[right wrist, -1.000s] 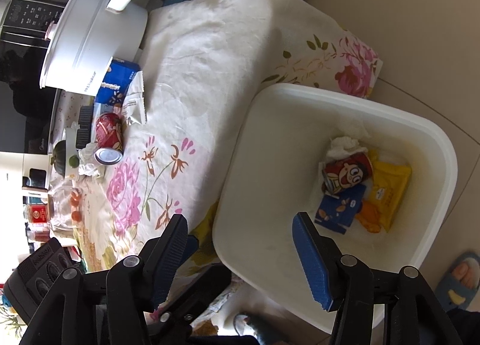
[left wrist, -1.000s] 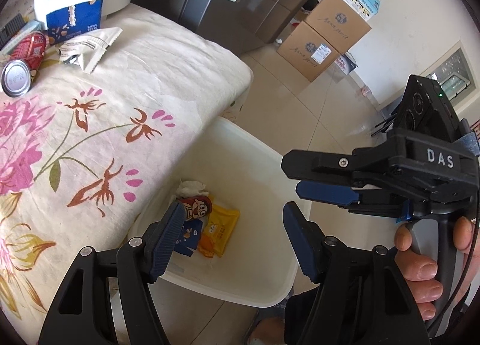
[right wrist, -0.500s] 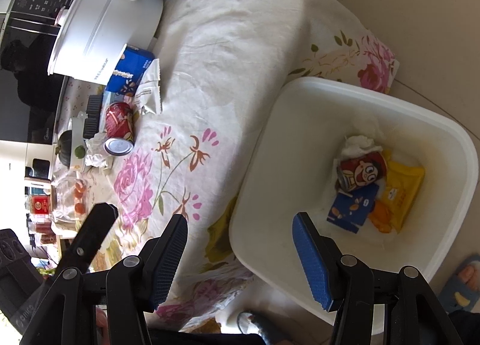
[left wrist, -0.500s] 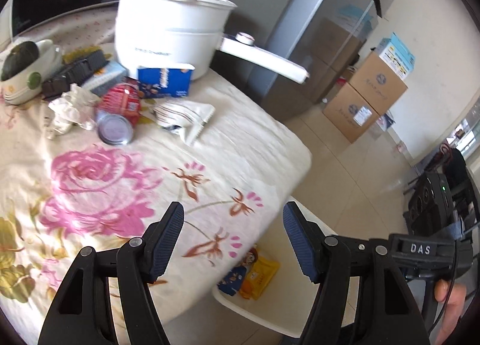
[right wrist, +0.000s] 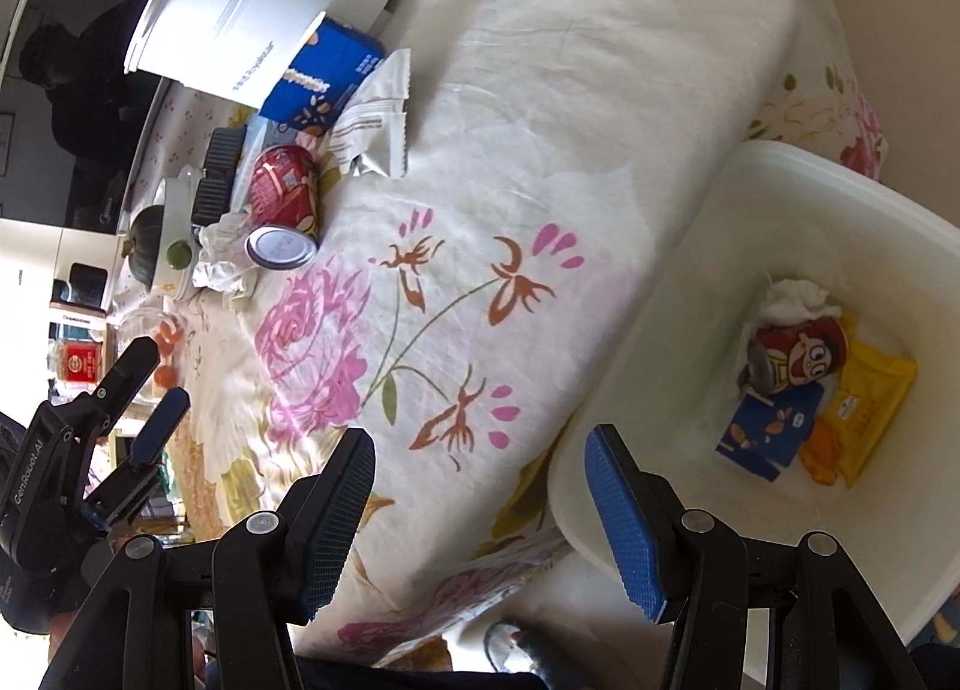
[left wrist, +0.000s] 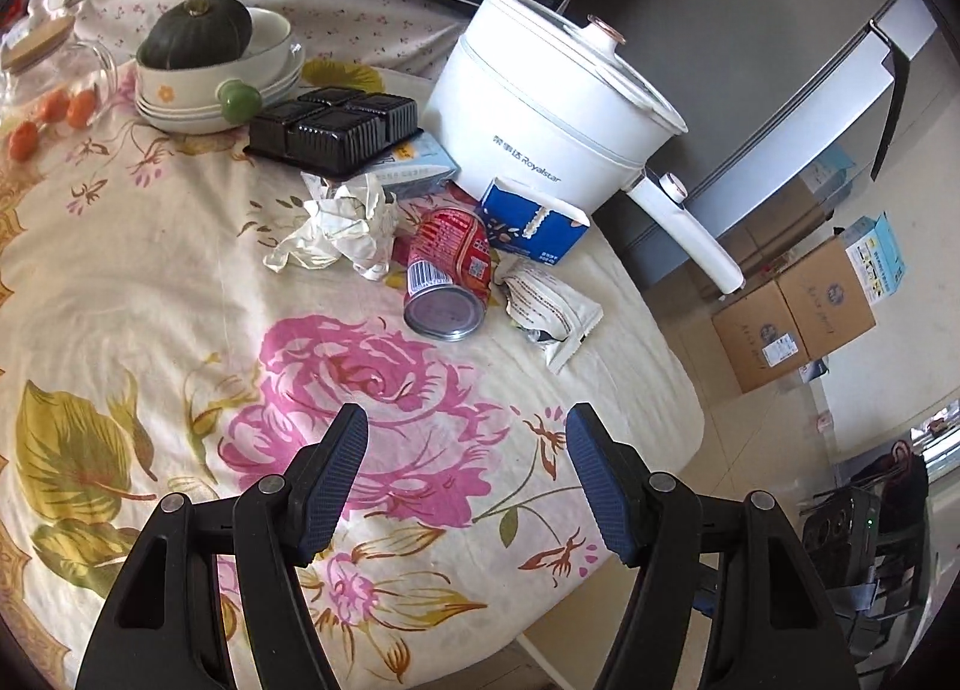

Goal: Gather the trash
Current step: 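Move both open tools back toward the remaining red can and white packet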

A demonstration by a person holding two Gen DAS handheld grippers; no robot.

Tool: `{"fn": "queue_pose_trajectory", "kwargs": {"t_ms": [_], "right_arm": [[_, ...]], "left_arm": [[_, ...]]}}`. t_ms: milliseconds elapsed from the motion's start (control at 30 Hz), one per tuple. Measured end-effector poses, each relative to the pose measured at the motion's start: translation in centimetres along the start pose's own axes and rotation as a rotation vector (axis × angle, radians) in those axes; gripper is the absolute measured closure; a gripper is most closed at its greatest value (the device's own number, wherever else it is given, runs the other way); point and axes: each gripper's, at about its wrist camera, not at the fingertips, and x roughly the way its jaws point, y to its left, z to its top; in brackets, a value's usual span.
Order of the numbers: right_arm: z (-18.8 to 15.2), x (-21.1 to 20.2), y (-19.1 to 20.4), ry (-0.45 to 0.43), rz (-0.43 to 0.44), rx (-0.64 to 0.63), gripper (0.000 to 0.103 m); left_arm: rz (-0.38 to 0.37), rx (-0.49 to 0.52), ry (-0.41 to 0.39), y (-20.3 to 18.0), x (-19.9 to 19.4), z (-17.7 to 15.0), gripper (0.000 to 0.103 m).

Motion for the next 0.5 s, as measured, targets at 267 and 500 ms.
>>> {"fn": "queue_pose_trajectory", "kwargs": {"t_ms": [267, 500], "right_arm": [[1.0, 3.3, 2.6, 0.002, -0.044, -0.071, 0.037], [2.3, 5.1, 5.0, -0.006, -0.058, -0.159, 0.035]], "left_arm": [[0.055, -0.039, -0.003, 2.6, -0.2, 2.1, 0.032], [0.086, -0.201, -0.055, 7.6, -0.7, 6.0, 0.032]]}}
